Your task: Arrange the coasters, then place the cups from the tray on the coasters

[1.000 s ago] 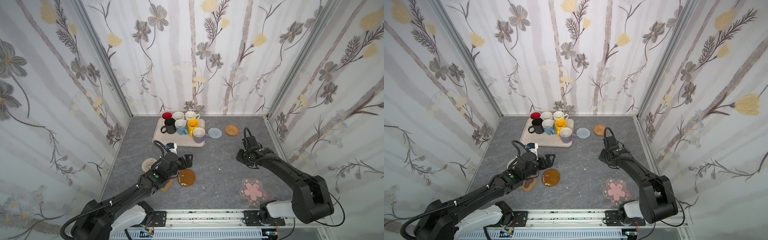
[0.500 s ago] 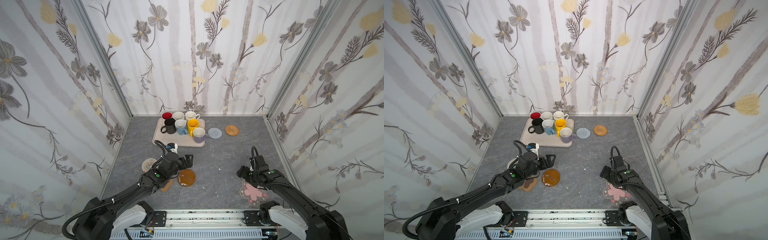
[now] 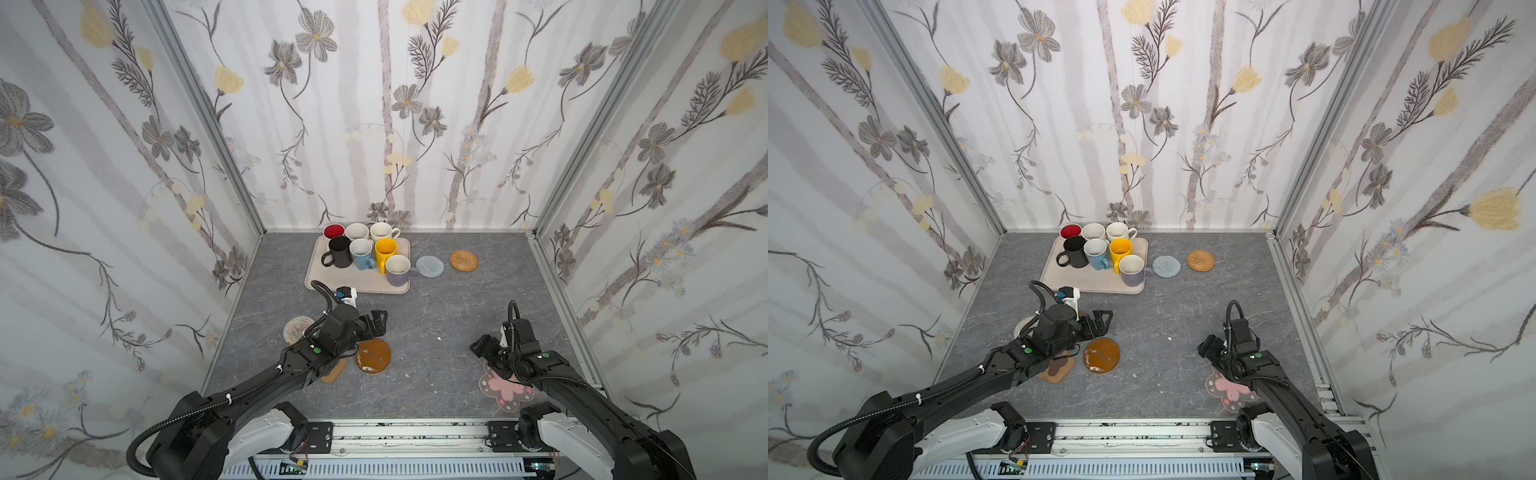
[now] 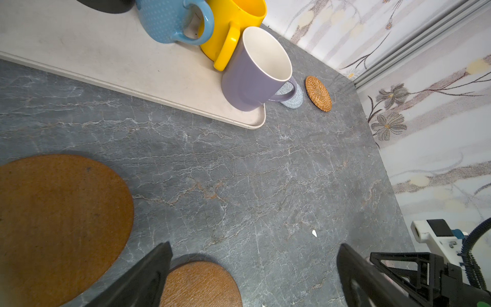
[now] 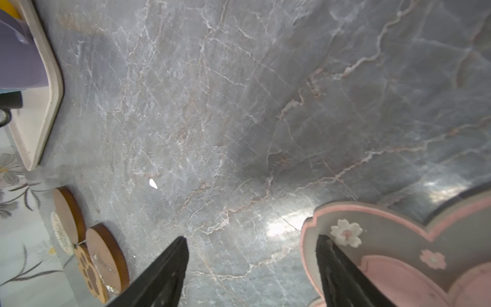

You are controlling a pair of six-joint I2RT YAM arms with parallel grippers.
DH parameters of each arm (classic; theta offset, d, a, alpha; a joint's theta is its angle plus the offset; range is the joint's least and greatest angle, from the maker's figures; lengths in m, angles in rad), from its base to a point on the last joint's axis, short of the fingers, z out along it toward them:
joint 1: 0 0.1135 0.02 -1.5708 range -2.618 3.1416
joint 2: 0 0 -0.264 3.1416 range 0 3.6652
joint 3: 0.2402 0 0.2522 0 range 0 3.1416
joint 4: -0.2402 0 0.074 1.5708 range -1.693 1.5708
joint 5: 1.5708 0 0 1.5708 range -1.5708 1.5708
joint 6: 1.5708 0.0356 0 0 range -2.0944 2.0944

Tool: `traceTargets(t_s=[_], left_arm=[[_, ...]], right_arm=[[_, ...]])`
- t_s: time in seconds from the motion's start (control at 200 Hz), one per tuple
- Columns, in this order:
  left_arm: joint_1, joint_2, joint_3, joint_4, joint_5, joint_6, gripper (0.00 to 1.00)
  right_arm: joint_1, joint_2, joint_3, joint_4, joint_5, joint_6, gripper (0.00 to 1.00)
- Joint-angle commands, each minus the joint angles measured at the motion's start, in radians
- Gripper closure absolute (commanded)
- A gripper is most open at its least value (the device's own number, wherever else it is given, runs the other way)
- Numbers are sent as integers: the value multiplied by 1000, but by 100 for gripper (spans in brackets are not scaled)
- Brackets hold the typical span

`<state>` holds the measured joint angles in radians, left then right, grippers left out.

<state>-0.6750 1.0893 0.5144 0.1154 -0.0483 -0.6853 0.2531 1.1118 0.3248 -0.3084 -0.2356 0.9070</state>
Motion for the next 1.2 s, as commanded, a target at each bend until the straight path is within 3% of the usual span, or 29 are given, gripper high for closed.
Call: traceTargets(t_s=[0.0,0.575,1.194], left_arm=[[1,4,14,18,-1,-3,0],[5,26,42,14,-9,1,0],[20,52,90,-20,-24,18,0]], right_arm=[[-15,13,-54,180,-113,50,23],[-79,225,0,423,-161,40,25],[-124,563,262,588,-222,27,26]])
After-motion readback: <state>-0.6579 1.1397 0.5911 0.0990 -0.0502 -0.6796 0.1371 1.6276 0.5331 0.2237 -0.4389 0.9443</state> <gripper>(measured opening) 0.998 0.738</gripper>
